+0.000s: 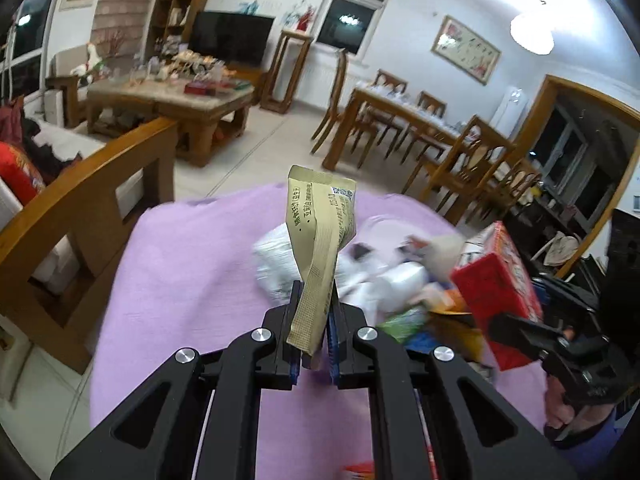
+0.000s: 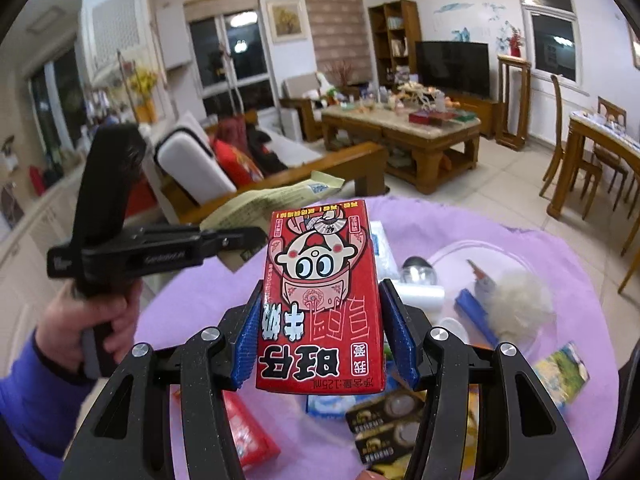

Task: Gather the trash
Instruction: 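Grasp the tan wrapper with the left tool while the right tool grasps the red milk carton, then carry the tan wrapper and red carton over the bin and release both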

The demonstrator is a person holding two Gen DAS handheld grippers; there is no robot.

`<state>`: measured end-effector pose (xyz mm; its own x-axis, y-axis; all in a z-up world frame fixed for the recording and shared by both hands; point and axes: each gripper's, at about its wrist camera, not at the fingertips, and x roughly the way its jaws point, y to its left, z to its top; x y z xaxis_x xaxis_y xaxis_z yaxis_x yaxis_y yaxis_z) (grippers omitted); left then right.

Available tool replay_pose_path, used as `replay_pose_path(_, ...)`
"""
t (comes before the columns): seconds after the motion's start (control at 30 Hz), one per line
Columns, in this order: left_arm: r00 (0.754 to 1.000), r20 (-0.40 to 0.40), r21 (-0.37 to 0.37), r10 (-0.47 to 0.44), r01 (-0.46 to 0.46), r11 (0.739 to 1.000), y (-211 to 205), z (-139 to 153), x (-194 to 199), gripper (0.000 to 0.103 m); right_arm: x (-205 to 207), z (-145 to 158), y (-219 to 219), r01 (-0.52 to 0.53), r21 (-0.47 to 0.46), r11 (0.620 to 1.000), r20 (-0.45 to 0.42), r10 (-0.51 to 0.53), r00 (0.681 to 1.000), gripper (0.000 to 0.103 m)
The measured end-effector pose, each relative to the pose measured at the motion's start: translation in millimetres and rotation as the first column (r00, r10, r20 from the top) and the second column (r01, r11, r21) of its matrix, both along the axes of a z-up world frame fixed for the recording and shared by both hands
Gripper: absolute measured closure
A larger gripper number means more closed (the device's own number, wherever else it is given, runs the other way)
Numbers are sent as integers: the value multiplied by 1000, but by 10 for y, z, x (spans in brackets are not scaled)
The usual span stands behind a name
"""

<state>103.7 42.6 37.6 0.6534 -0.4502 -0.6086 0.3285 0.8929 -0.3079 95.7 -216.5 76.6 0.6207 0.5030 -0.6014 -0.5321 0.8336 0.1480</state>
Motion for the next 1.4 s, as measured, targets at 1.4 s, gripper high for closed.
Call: replay_pose_path(1.4, 866, -106, -34, -489, 488, 872, -4295, -412, 14, 91, -1087, -652, -4889, 692, 249, 677, -110, -691, 715, 48)
